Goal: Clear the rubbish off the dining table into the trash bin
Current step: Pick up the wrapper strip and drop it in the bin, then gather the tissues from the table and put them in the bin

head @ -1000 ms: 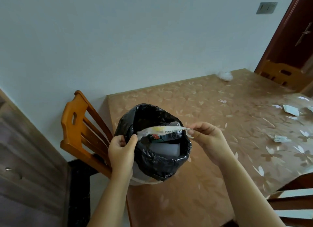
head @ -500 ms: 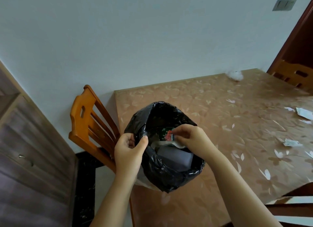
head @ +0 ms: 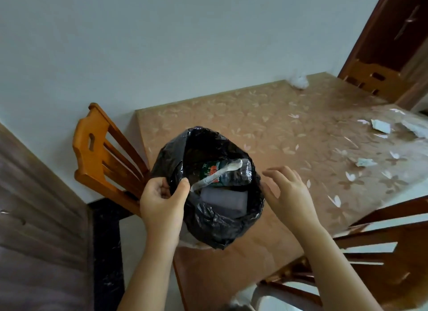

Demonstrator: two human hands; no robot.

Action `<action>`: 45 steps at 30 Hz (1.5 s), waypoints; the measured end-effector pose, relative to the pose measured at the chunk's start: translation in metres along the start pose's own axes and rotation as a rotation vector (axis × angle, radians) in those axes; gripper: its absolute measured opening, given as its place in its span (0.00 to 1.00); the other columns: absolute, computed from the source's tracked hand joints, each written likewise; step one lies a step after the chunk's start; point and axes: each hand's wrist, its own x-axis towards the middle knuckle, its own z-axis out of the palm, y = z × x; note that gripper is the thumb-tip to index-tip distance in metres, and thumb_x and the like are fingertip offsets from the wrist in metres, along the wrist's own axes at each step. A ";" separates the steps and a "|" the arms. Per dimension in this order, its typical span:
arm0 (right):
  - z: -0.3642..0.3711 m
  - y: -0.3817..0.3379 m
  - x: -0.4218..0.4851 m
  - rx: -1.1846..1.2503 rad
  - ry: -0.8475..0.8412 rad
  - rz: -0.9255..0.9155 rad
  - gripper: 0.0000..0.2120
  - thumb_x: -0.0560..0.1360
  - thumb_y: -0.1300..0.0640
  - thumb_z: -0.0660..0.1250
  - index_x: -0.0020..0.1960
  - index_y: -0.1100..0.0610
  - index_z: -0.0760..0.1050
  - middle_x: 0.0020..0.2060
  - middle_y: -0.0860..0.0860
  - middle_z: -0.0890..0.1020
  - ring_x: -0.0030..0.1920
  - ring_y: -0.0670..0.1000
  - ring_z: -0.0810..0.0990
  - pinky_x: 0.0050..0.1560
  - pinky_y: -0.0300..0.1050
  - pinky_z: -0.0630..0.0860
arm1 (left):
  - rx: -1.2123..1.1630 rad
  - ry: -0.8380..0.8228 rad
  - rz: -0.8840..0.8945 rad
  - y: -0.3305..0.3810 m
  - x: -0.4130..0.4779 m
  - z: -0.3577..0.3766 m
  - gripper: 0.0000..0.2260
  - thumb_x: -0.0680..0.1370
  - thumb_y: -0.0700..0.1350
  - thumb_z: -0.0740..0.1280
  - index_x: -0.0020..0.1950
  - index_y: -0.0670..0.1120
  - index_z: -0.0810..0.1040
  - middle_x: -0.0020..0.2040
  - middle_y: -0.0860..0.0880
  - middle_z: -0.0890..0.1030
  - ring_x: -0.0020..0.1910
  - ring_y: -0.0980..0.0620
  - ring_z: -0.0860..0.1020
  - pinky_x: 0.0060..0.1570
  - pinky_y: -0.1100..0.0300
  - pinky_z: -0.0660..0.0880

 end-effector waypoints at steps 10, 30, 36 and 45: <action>-0.062 0.038 -0.099 -0.206 0.015 0.281 0.14 0.71 0.56 0.68 0.56 0.57 0.76 0.54 0.57 0.80 0.57 0.59 0.75 0.56 0.58 0.73 | -0.085 -0.215 0.136 0.013 -0.066 0.032 0.08 0.68 0.49 0.69 0.35 0.53 0.70 0.27 0.63 0.74 0.27 0.63 0.70 0.28 0.70 0.67; -0.292 0.192 -0.295 -0.242 0.539 0.409 0.14 0.69 0.62 0.69 0.55 0.60 0.75 0.50 0.59 0.80 0.50 0.62 0.77 0.49 0.54 0.75 | -0.435 -0.486 0.251 0.143 -0.348 0.157 0.06 0.64 0.54 0.70 0.36 0.55 0.75 0.31 0.58 0.78 0.33 0.57 0.76 0.35 0.60 0.76; -0.342 0.248 -0.386 -0.299 0.584 0.604 0.15 0.69 0.63 0.69 0.55 0.60 0.75 0.51 0.60 0.80 0.51 0.63 0.76 0.51 0.55 0.74 | -0.381 -0.686 0.101 0.142 -0.444 0.216 0.05 0.62 0.56 0.70 0.31 0.58 0.75 0.31 0.56 0.76 0.35 0.53 0.75 0.38 0.53 0.76; -0.378 0.326 -0.447 -0.399 0.570 0.792 0.13 0.68 0.63 0.70 0.52 0.61 0.77 0.48 0.59 0.81 0.48 0.62 0.77 0.48 0.54 0.75 | -0.238 -0.862 -0.052 0.118 -0.518 0.309 0.06 0.60 0.57 0.70 0.30 0.57 0.76 0.38 0.45 0.77 0.39 0.44 0.77 0.44 0.42 0.77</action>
